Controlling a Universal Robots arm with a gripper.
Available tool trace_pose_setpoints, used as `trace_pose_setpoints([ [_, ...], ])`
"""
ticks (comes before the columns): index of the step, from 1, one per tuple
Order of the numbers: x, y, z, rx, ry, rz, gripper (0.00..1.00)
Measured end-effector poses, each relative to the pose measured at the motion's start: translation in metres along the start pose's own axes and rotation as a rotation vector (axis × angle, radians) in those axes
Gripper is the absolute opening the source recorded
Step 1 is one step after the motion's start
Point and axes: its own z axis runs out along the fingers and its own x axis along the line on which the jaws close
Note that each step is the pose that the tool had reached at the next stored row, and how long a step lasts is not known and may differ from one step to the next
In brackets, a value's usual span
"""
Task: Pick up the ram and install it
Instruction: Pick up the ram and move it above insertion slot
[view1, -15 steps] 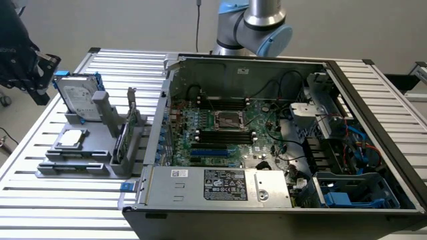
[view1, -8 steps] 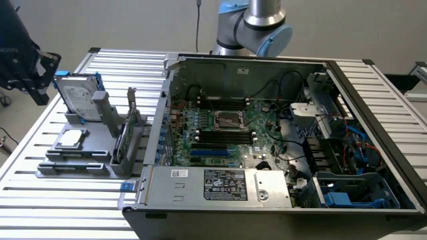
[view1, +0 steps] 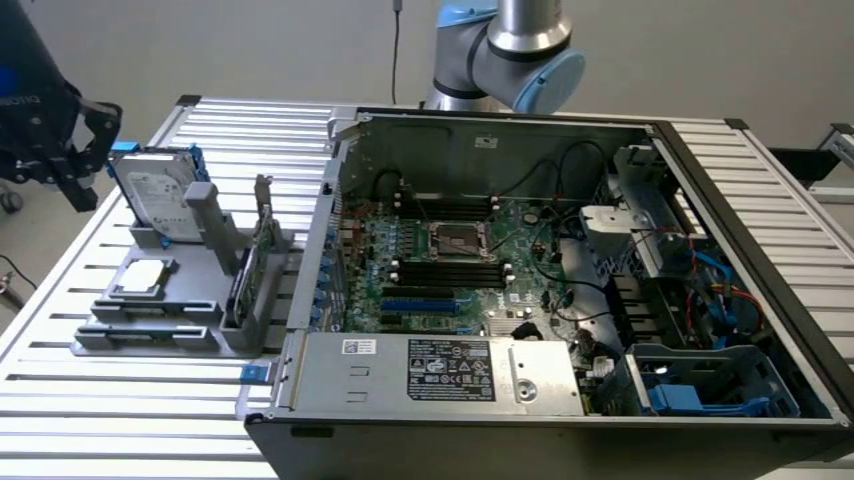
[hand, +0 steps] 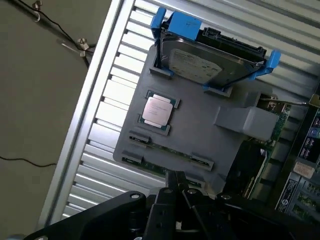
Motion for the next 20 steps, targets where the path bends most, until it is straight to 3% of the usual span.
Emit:
trace_pose_setpoints([
  [20, 0.0, -0.0001, 0.003, 0.0001, 0.0033, -0.364, 0.11],
])
